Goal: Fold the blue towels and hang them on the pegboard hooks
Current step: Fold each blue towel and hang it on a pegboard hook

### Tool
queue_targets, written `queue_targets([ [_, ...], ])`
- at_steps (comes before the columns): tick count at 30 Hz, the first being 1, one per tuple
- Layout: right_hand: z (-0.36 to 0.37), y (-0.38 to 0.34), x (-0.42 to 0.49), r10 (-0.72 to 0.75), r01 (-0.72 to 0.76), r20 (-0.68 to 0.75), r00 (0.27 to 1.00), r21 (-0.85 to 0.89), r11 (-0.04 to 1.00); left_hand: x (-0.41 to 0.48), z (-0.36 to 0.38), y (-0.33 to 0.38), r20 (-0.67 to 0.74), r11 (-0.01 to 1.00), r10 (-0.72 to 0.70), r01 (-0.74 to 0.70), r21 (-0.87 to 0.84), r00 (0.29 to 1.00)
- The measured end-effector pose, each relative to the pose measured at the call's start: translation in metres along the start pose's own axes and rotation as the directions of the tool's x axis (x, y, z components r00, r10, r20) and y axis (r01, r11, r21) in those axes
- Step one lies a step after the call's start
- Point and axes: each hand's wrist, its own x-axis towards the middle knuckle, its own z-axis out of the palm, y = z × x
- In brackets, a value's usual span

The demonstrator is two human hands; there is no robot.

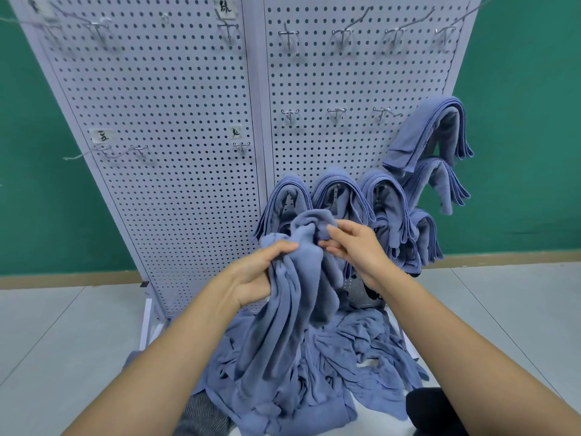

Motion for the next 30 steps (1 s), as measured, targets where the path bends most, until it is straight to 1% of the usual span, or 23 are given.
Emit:
queue_targets([
  [2, 0.001, 0.003, -0.001, 0.062, -0.062, 0.012, 0.998, 0.000, 0.998, -0.001, 0.003, 0.002, -0.038, 0.993, 0.084, -0.087, -0.077, 0.996],
  [4, 0.001, 0.003, -0.003, 0.124, -0.122, 0.031, 0.992, -0.053, 0.991, -0.001, 0.003, 0.007, -0.068, 0.980, 0.161, -0.167, -0.106, 0.985],
  [5, 0.001, 0.002, -0.005, 0.157, -0.152, 0.063, 0.986, -0.075, 0.986, -0.001, 0.002, 0.008, -0.079, 0.975, 0.182, -0.190, -0.113, 0.980],
  [8, 0.003, 0.000, -0.010, 0.232, -0.221, 0.204, 0.951, -0.077, 0.972, 0.000, 0.001, 0.010, -0.065, 0.970, 0.208, -0.215, -0.113, 0.976],
  [10, 0.005, 0.001, -0.011, 0.208, -0.202, 0.247, 0.946, -0.051, 0.978, -0.001, 0.003, 0.008, -0.051, 0.973, 0.198, -0.202, -0.107, 0.979],
  [12, 0.007, 0.002, -0.010, 0.141, -0.137, 0.215, 0.966, -0.033, 0.990, -0.002, 0.005, 0.007, -0.053, 0.977, 0.194, -0.198, -0.076, 0.979],
  [14, 0.006, 0.000, -0.009, 0.058, -0.062, 0.151, 0.987, 0.019, 0.998, -0.003, 0.005, 0.008, -0.104, 0.981, 0.190, -0.192, -0.010, 0.976],
  [16, 0.002, -0.003, -0.007, 0.012, -0.020, 0.079, 0.997, 0.089, 0.996, -0.002, -0.002, 0.009, -0.151, 0.981, 0.191, -0.186, 0.048, 0.970],
  [18, -0.005, -0.008, -0.005, -0.006, 0.006, 0.002, 1.000, 0.130, 0.992, -0.005, -0.008, 0.013, -0.204, 0.979, 0.200, -0.190, 0.068, 0.958],
  [20, -0.013, -0.011, -0.002, -0.018, 0.028, -0.061, 0.998, 0.160, 0.987, -0.007, -0.017, 0.019, -0.271, 0.978, 0.207, -0.204, 0.040, 0.940],
  [23, -0.027, -0.014, 0.003, -0.027, 0.048, -0.117, 0.993, 0.184, 0.982, -0.010, -0.033, 0.029, -0.368, 0.973, 0.224, -0.230, 0.029, 0.902],
  [26, -0.038, -0.017, 0.005, -0.026, 0.064, -0.173, 0.985, 0.217, 0.974, -0.012, -0.045, 0.034, -0.403, 0.971, 0.239, -0.231, 0.068, 0.884],
  [28, -0.044, -0.020, 0.005, -0.028, 0.086, -0.210, 0.977, 0.268, 0.960, -0.012, -0.053, 0.035, -0.422, 0.966, 0.253, -0.249, 0.066, 0.871],
  [30, -0.050, -0.021, 0.004, -0.021, 0.087, -0.231, 0.973, 0.282, 0.956, -0.013, -0.059, 0.036, -0.437, 0.965, 0.254, -0.255, 0.059, 0.863],
])
